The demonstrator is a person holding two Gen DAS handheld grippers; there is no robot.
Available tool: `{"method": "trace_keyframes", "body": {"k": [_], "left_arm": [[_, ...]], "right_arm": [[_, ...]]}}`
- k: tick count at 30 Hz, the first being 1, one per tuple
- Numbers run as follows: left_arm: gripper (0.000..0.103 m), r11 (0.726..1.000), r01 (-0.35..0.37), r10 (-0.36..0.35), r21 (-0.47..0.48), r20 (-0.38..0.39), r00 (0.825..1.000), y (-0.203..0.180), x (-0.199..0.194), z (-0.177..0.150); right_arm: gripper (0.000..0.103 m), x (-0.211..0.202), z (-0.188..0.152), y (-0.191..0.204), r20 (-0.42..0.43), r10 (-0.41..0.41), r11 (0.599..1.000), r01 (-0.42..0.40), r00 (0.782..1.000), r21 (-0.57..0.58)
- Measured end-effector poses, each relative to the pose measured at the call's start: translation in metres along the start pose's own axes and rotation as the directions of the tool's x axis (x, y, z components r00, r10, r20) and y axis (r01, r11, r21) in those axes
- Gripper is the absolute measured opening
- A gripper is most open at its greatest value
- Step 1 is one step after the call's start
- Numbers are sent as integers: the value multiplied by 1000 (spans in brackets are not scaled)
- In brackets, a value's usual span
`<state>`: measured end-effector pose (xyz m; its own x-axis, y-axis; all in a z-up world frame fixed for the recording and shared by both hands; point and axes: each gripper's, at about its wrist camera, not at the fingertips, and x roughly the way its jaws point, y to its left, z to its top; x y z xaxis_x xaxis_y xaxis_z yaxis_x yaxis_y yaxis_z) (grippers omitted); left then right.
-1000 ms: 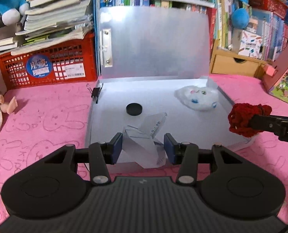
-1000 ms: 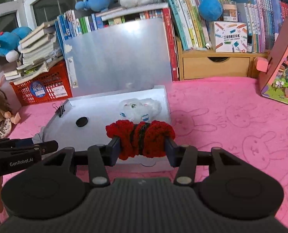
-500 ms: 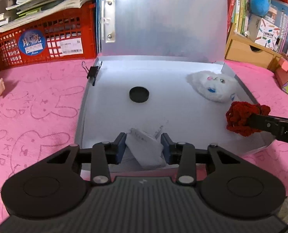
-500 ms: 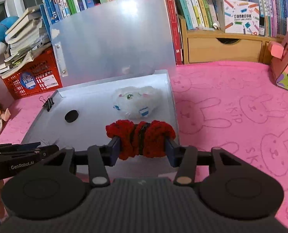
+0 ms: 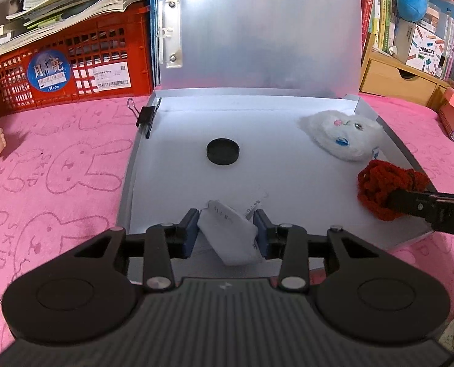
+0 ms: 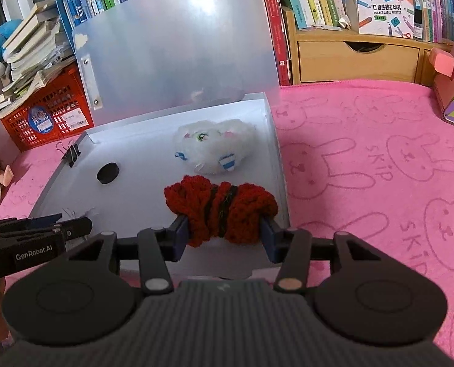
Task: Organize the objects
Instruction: 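Lower paper origami into box with left while right holds red plush above box, then open left gripper to drop the origami while right releases red plush in box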
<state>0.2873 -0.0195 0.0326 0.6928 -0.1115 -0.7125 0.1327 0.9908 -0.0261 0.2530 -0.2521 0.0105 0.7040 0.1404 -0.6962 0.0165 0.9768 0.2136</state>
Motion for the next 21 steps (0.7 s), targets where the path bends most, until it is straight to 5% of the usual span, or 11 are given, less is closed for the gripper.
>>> {"method": "trace_keyframes", "body": {"k": [21], "left_arm": [[46, 1000, -15, 14, -18, -15, 1000, 1, 26, 20]], "right_arm": [[54, 25, 19, 4, -25, -5, 1000, 4, 1000, -19]]}}
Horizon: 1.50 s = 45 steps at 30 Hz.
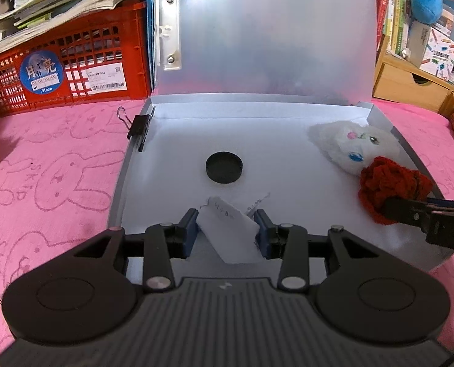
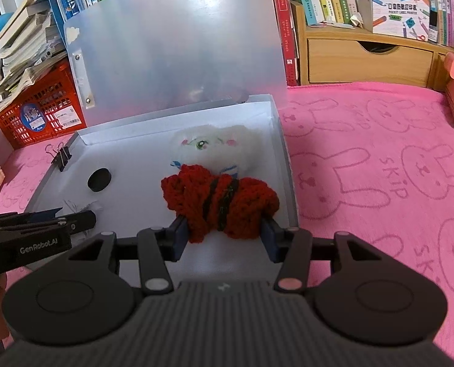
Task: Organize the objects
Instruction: 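Open left gripper to drop the origami while right releases red plush in box, then withdraw both grippers from the box back toward the toy pile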
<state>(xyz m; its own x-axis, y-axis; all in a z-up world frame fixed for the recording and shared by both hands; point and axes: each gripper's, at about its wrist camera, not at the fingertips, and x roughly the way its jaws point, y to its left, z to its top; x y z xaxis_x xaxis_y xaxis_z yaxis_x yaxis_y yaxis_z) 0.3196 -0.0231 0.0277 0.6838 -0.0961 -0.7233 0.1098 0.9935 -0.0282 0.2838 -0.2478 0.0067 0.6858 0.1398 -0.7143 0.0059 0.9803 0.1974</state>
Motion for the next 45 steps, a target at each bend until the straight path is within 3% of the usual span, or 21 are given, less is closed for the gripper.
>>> {"method": "trace_keyframes", "body": {"k": [9, 11, 14, 19, 22, 34, 45], "left_arm": [[46, 1000, -11, 11, 12, -8, 1000, -4, 13, 14], [46, 1000, -10, 10, 6, -8, 1000, -4, 15, 16], [46, 1000, -9, 10, 2, -11, 1000, -4, 15, 17], [66, 1000, 16, -16, -12, -28, 999, -3, 8, 16], [70, 1000, 9, -9, -16, -28, 1000, -2, 0, 16], [79, 998, 39, -42, 41, 65, 997, -13, -76, 11], [81, 992, 95, -107, 87, 150, 983, -12, -149, -32]], "right_arm": [[55, 14, 13, -1, -10, 3, 1000, -3, 1000, -3], [58, 15, 14, -1, -5, 6, 1000, -6, 1000, 11], [70, 14, 13, -2, 4, 14, 1000, -14, 1000, 28], [81, 4, 12, -4, 11, 34, 999, -34, 999, 42], [91, -8, 13, -4, 17, 49, 998, -50, 999, 45], [97, -84, 12, -4, 132, 79, 996, -83, 988, 23], [100, -152, -29, 6, 219, 107, 992, -90, 970, -85]]}}
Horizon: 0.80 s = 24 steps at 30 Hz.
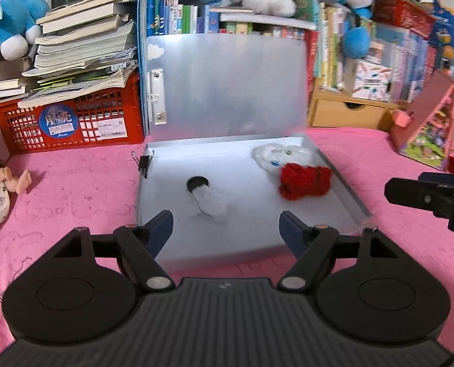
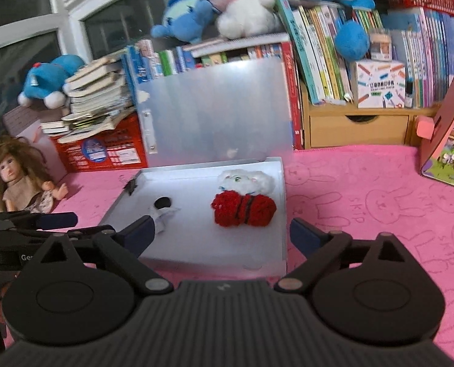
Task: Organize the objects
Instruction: 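Withdraw both grippers from the box back toward the toy pile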
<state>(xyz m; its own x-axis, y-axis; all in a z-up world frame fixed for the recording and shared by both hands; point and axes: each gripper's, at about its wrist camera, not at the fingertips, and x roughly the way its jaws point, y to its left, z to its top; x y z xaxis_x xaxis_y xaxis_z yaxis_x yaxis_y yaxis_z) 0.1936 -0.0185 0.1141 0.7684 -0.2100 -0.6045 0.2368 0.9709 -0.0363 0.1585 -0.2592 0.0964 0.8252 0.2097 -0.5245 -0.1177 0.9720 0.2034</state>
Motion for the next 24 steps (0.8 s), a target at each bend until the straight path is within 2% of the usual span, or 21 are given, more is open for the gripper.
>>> {"method": "trace_keyframes", "body": {"k": [11, 24], "left_arm": [[82, 997, 81, -82, 17, 47, 996, -10, -58, -75], [82, 998, 55, -59, 40, 96, 994, -27, -103, -157]], "right_arm": [[101, -55, -64, 20, 71, 16, 998, -12, 997, -66], [101, -91, -142, 36, 110, -65, 991, 77, 992, -110]]}}
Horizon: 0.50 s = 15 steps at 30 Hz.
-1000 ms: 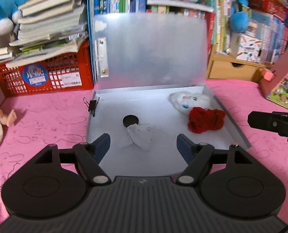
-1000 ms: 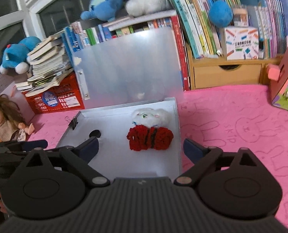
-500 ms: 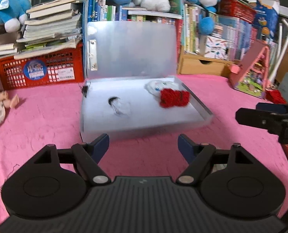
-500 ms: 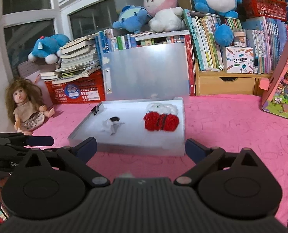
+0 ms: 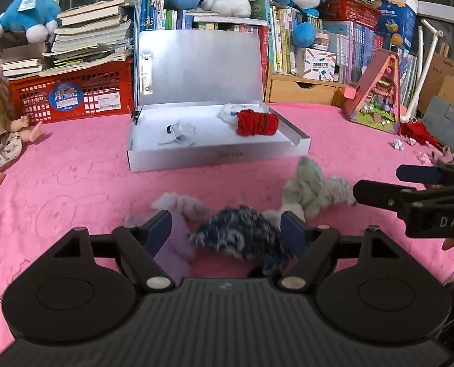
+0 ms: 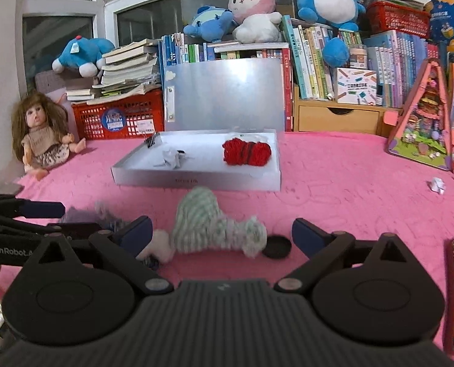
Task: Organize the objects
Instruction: 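Withdraw both grippers from the box back toward the toy pile, then close left gripper on a black puck while right closes on another black puck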
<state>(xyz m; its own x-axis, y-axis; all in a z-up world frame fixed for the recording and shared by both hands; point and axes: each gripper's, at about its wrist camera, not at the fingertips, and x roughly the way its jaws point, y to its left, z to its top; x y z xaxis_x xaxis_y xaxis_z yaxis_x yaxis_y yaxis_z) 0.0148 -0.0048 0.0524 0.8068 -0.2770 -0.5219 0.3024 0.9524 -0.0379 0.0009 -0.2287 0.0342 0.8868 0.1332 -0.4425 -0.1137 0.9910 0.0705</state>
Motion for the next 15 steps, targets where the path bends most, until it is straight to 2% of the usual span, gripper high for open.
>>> {"method": "trace_keyframes", "body": {"k": [9, 15], "left_arm": [[81, 998, -6, 5, 62, 19, 1000, -19, -14, -36], [78, 996, -15, 15, 86, 7, 1000, -25, -8, -48]], "right_arm": [[101, -24, -32, 16, 17, 0, 997, 1, 1000, -77], [98, -23, -51, 23, -34, -4, 996, 1, 999, -94]]}}
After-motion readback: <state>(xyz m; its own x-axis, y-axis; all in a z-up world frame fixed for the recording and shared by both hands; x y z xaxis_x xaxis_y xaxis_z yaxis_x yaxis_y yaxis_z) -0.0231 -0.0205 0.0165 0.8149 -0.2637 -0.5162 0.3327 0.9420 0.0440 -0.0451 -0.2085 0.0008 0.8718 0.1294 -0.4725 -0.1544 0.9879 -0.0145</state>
